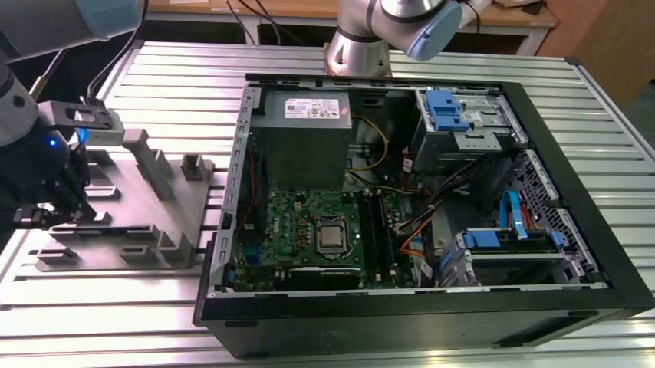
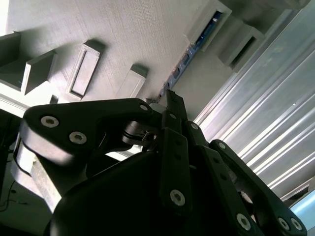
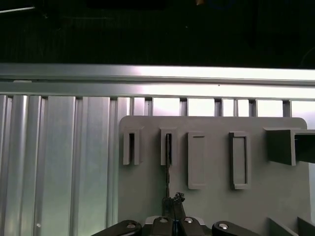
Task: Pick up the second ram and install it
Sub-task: 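Pick up the second ram and move it above second insertion slot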
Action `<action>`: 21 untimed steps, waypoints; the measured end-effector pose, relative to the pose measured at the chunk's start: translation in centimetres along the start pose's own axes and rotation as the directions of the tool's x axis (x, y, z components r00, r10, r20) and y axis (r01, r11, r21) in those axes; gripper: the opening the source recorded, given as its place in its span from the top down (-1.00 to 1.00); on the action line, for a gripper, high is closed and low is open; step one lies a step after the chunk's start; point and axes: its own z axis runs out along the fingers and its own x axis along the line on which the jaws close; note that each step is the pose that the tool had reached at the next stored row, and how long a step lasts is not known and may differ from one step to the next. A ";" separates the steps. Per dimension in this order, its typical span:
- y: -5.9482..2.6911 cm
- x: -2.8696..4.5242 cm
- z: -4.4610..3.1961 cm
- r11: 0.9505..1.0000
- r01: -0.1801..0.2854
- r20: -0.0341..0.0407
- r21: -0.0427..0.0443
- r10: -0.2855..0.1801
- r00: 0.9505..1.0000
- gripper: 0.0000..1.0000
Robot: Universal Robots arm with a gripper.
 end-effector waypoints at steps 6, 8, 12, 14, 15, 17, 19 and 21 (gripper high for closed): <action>0.01 0.06 0.53 1.000 0.010 0.000 0.000 -0.010 1.000 0.86; 0.01 0.08 0.70 1.000 0.013 -0.001 0.000 -0.013 1.000 0.86; 0.02 0.11 0.94 1.000 0.017 -0.001 0.000 -0.017 1.000 0.86; 0.01 0.11 1.09 1.000 0.020 -0.001 0.000 -0.020 1.000 0.86; 0.01 0.12 1.13 1.000 0.020 -0.001 -0.001 -0.020 1.000 0.86; 0.02 0.12 1.14 1.000 0.021 -0.001 -0.001 -0.021 1.000 0.86; 0.01 0.12 1.15 1.000 0.021 -0.001 -0.001 -0.021 1.000 0.86; 0.01 0.12 1.16 1.000 0.022 -0.001 0.000 -0.022 1.000 0.86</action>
